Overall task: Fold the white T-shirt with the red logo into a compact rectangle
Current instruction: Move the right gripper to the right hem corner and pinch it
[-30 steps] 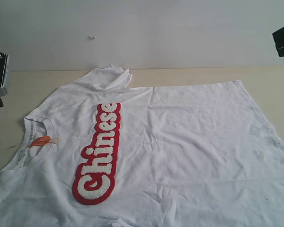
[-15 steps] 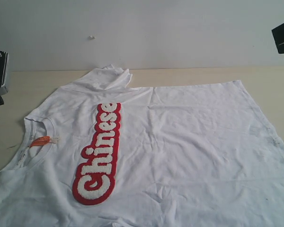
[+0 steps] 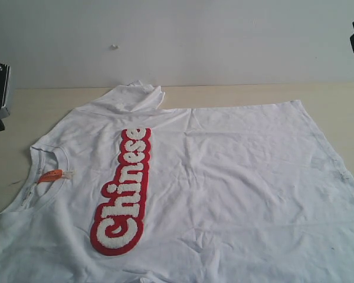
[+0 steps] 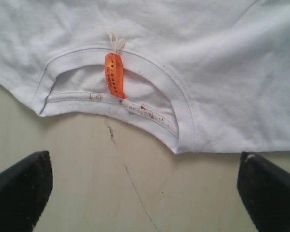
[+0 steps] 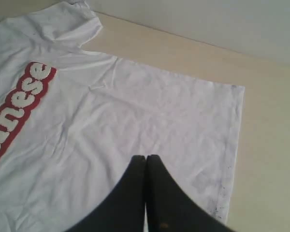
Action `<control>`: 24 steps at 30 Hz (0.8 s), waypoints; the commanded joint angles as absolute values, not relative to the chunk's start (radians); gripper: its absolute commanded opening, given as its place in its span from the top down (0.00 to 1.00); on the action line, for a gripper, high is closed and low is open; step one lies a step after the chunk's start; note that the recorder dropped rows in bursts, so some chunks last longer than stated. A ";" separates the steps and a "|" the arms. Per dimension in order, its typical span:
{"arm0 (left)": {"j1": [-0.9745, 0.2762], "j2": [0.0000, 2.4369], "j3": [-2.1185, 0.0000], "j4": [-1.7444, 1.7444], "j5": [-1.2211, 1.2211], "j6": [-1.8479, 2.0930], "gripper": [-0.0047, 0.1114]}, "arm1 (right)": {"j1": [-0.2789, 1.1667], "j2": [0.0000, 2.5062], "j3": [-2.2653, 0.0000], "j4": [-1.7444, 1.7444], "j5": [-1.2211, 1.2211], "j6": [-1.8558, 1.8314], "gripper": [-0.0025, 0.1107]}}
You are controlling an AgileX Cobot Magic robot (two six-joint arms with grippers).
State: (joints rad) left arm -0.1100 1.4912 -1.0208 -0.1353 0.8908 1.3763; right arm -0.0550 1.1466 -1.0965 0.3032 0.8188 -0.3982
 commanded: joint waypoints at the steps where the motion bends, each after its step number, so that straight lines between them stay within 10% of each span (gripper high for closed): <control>1: -0.114 1.490 -1.015 -0.143 0.884 1.376 0.07 | -0.059 1.165 -1.104 0.339 0.833 -0.428 0.96; 4: -0.114 1.490 -1.015 -0.143 0.884 1.376 0.07 | -0.059 1.188 -1.104 0.358 0.883 -0.453 0.81; 9: -0.114 1.490 -1.015 -0.143 0.884 1.376 0.07 | -0.059 1.227 -1.104 0.474 0.926 -0.625 0.06; 24: -0.114 1.490 -1.015 -0.143 0.884 1.376 0.07 | -0.059 1.351 -1.104 0.211 0.996 -1.324 0.06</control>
